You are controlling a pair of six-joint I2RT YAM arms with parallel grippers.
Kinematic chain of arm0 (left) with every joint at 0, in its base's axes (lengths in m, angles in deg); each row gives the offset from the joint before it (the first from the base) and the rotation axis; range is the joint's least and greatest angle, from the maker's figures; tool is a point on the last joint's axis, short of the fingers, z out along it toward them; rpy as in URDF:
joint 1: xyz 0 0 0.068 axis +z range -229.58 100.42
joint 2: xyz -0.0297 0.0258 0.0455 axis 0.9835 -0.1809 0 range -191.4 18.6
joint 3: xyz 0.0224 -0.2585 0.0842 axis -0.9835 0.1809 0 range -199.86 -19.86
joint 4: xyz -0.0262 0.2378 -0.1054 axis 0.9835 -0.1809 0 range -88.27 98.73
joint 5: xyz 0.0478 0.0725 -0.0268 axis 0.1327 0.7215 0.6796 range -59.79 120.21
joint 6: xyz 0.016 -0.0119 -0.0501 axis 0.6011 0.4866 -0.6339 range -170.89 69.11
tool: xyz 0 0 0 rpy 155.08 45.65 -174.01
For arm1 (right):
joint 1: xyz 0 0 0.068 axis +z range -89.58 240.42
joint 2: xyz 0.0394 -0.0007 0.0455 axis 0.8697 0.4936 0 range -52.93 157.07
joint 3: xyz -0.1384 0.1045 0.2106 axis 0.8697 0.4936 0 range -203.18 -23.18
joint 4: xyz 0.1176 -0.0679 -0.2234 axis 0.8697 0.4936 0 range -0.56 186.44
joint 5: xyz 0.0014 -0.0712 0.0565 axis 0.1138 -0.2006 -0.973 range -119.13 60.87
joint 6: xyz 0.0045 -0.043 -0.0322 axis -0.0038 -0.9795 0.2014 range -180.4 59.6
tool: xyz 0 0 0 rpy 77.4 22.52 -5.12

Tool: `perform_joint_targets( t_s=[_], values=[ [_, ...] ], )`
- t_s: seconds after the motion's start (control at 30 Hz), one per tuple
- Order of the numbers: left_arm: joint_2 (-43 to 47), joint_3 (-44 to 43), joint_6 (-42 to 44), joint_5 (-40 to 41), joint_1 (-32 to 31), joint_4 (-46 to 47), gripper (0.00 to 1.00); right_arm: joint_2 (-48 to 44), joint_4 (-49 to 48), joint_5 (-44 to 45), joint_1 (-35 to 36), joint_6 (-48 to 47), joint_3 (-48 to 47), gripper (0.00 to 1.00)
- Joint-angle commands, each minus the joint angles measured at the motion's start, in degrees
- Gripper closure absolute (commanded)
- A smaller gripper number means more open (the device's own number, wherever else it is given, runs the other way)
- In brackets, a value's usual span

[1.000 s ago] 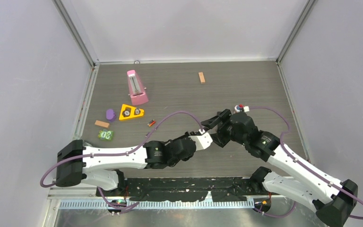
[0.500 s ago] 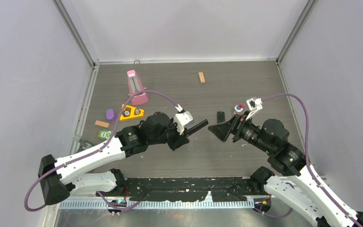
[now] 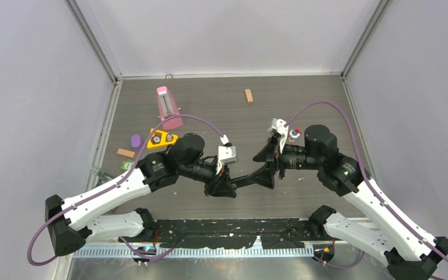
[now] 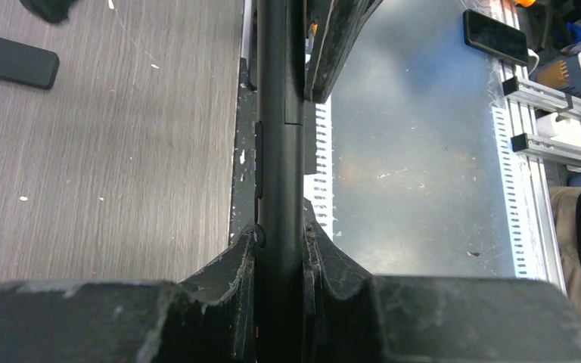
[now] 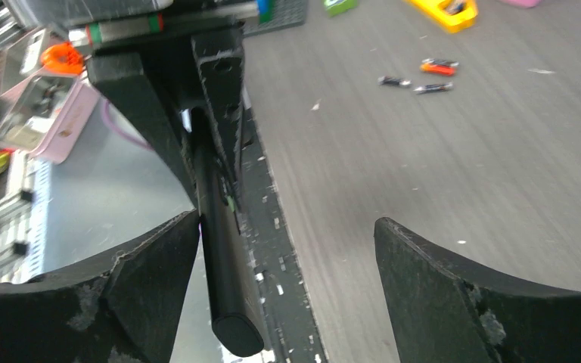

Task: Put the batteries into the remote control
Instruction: Adjust the remote control.

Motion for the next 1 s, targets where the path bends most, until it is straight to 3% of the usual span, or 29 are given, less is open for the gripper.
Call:
perform_joint_targets(
  t_s=[0.0, 0.17, 0.23, 0.3, 0.37, 0.43, 0.57, 0.63, 0.77, 0.97],
  values=[
    [2.4, -2.8, 1.7, -5.0, 0.4, -0.2, 1.0, 0.8, -1.3, -11.4, 0.0, -3.2, 0.2, 0.14],
    [2.1, -3.4, 2.5, -6.0, 0.8, -1.4, 1.0, -0.2, -6.2, -14.2, 0.0, 0.1, 2.8, 0.27],
    [2.2, -3.5, 2.4, -6.2, 1.0, -1.5, 1.0, -0.4, -8.2, -14.7, 0.0, 1.6, 3.7, 0.39],
    [2.6, -3.5, 2.0, -6.3, 1.4, -1.1, 1.0, -0.4, -10.7, -15.1, 0.0, 3.9, 4.6, 0.65],
    [3.0, -3.4, 0.7, -6.4, 1.9, -0.2, 1.0, -0.7, -13.9, -14.9, 0.0, 6.8, 5.6, 0.82],
    [3.4, -3.3, -0.7, -7.6, 2.6, 0.9, 0.87, -1.1, -16.9, -14.4, 0.0, 9.4, 6.8, 0.9],
    [5.6, -0.1, -5.7, -9.1, 4.4, 7.2, 0.5, -2.3, -22.8, -12.0, 0.0, 14.8, 9.4, 0.95],
    [7.9, 2.6, -10.1, -9.5, 5.5, 12.6, 0.43, -3.1, -24.8, -10.1, 0.0, 17.3, 10.4, 0.94],
    [12.4, 10.4, -19.6, -8.4, 8.1, 27.6, 0.42, -4.3, -31.1, -7.1, 0.0, 24.1, 12.8, 0.92],
    [14.1, 19.7, -34.7, -3.5, 13.3, 46.1, 0.55, -5.9, -39.5, -3.4, 0.0, 31.2, 15.9, 0.91]
  ],
)
